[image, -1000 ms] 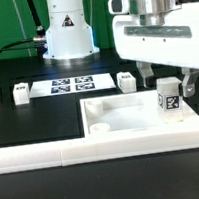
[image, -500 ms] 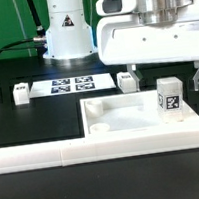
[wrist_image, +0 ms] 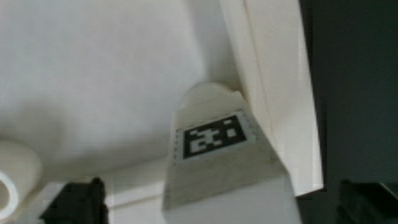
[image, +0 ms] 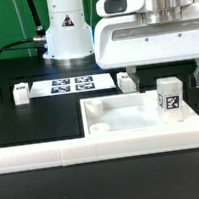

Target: Assemble square table

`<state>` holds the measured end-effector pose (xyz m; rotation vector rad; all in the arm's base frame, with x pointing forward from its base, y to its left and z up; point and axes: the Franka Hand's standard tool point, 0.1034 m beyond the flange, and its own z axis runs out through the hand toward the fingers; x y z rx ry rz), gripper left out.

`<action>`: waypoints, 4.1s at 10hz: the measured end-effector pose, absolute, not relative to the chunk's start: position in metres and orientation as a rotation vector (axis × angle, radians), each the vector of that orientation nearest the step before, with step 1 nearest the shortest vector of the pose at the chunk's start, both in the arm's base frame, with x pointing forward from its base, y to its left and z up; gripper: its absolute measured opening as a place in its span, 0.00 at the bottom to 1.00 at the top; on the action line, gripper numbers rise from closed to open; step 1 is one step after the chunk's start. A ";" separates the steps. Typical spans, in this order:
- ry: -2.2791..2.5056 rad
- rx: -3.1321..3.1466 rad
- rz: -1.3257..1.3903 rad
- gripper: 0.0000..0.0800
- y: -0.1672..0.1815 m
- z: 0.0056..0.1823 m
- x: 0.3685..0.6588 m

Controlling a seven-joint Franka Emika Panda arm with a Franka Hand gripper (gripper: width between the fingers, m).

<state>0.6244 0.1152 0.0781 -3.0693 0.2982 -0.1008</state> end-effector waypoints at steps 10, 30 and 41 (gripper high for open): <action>0.681 -3.007 -0.094 0.36 0.114 0.078 0.625; 0.392 -3.067 -0.083 0.81 0.092 0.116 0.615; -0.023 -3.094 0.055 0.81 0.078 0.110 0.592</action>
Offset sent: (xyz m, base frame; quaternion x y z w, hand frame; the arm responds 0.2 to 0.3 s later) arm 0.0000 0.0000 0.0000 0.0000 0.0000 0.0000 1.0000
